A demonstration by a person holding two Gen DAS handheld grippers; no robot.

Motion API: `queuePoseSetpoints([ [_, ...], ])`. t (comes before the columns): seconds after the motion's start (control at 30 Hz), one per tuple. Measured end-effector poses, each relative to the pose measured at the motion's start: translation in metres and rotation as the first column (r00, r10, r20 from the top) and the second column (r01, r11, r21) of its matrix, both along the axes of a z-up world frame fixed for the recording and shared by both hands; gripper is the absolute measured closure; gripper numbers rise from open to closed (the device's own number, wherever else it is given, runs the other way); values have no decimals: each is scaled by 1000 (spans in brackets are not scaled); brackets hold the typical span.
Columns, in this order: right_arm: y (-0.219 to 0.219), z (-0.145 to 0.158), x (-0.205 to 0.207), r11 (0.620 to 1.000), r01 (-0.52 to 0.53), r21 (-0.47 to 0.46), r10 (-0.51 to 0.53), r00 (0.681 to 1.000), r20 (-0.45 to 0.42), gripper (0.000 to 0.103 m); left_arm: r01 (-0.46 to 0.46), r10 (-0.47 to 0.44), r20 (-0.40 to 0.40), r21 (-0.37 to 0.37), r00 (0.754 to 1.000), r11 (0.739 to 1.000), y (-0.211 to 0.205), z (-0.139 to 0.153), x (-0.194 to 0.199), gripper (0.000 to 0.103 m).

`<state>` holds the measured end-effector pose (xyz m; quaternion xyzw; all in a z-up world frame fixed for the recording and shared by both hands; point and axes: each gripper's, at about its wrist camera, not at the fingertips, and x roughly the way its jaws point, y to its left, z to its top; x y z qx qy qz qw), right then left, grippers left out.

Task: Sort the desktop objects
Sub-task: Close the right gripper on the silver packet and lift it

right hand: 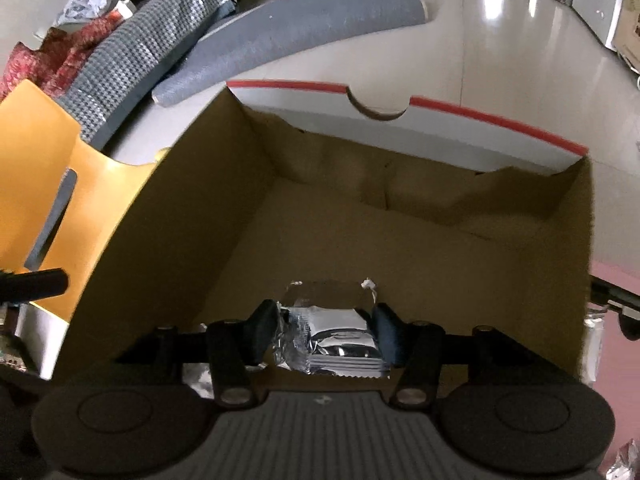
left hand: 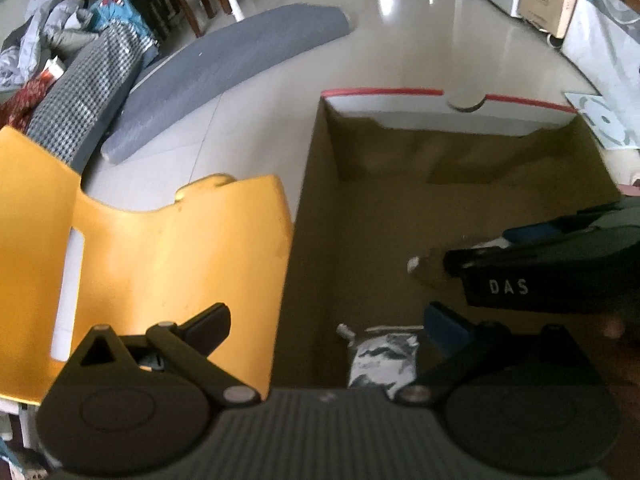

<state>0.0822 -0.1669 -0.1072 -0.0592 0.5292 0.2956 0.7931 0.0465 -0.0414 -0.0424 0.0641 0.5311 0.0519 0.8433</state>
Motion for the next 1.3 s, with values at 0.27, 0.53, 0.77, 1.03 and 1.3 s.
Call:
queuePoseSetpoints([
  [0.27,-9,0,1,1000,1,-13,-1,1000,-13,64,20,-20,5,22,1000,1000,-7,-2,4,0],
  [0.53,-11,-1,0,1000,-2,-29,0,999,-52,43,1,-1,-4,41,1000,999,-4,-3,4,0],
  [0.77,-5,-12,0,998,5,-62,-11,996,-94,37,42,-40,-29,79,999,996,-4,-9,-2,0],
  [1.03,6,-32,3,992,18,-122,-37,988,-153,35,111,-104,-71,104,992,988,-10,-20,-9,0],
  [1.3,18,-37,4,990,-7,-144,-16,987,-160,34,131,-121,-76,143,990,981,-15,-26,-10,0],
])
